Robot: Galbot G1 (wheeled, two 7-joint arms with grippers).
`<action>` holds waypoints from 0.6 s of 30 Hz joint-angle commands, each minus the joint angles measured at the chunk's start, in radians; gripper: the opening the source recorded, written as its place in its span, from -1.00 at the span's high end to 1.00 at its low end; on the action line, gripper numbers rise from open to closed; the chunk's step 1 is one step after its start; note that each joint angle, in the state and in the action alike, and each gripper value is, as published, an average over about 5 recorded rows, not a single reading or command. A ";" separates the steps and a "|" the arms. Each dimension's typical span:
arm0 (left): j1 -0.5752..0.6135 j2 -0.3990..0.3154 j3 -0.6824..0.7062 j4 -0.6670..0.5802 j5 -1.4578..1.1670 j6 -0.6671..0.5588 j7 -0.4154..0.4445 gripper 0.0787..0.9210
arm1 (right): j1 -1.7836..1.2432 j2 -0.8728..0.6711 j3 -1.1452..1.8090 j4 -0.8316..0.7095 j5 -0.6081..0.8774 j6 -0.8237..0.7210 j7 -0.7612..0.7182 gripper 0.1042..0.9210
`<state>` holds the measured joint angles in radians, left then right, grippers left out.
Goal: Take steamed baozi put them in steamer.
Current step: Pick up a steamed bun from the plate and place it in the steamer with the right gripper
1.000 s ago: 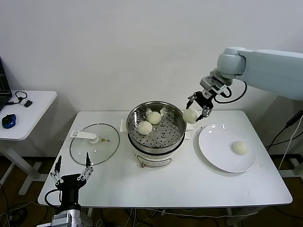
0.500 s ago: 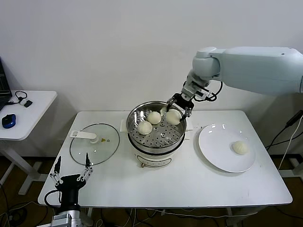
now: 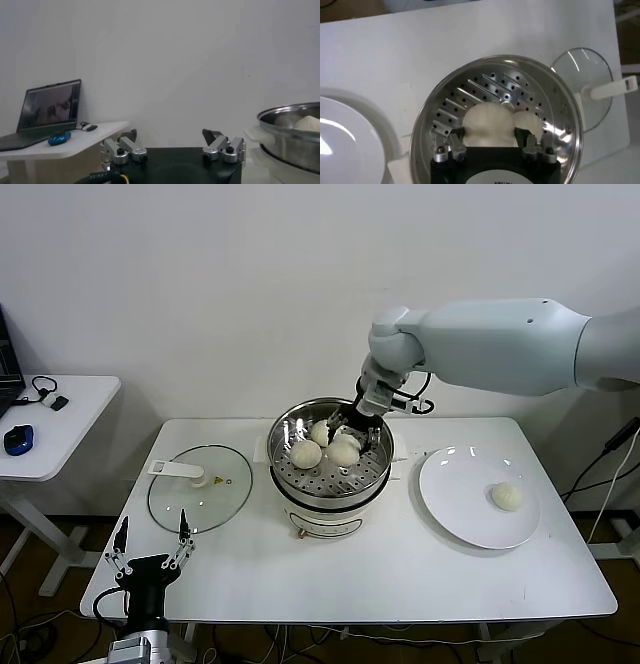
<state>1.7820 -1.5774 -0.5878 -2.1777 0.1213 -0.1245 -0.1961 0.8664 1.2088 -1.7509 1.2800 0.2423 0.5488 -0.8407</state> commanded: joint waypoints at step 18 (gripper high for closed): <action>-0.014 0.001 -0.004 0.010 -0.010 0.000 -0.001 -0.77 | -0.083 0.101 -0.024 -0.042 -0.059 0.043 0.011 -0.39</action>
<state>1.7700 -1.5767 -0.5915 -2.1700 0.1112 -0.1244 -0.1964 0.7975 1.2943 -1.7711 1.2452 0.1940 0.5842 -0.8327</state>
